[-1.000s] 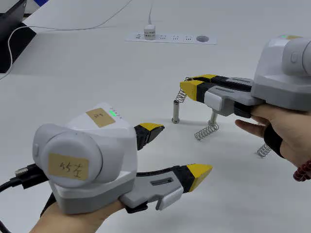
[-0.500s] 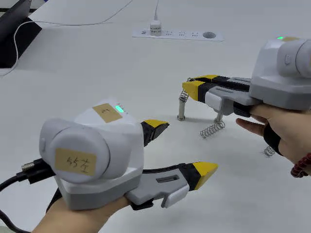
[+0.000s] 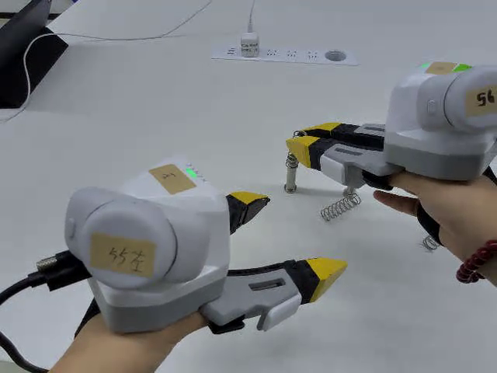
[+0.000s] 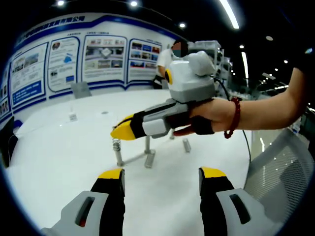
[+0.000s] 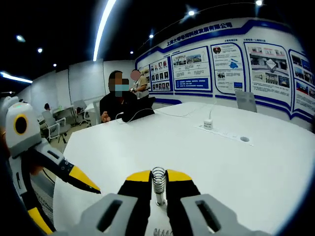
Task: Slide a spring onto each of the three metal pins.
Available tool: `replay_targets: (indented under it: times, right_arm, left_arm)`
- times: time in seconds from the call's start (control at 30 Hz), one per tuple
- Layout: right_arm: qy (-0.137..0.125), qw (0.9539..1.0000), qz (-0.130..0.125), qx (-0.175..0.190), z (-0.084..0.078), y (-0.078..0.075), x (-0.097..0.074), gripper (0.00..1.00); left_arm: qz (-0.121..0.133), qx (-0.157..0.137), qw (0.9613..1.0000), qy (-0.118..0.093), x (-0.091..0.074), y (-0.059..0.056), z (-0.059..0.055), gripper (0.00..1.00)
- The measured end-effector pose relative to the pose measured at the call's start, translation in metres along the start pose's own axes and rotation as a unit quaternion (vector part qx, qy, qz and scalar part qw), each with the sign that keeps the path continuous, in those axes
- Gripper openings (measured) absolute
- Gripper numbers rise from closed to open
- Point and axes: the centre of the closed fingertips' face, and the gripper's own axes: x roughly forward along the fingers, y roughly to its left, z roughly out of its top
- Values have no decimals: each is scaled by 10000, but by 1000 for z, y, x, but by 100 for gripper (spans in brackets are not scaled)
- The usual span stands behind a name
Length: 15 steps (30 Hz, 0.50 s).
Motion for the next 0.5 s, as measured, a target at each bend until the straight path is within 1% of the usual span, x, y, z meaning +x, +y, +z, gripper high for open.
replay_targets:
  times: [0.1, 0.2, 0.5]
  right_arm:
    - [25, 10000, 21, -84, -2, 2, 2, 12]
    - [119, 9996, -2, -255, -6, 2, 5, 12]
    - [241, 9995, -18, -225, -14, -1, 10, 12]
  left_arm:
    - [24, -6, 10000, 7, 0, 2, 0, 62]
    - [54, -14, 10000, -2, -1, 3, 0, 62]
    - [72, -34, 10000, -10, -2, 5, 0, 61]
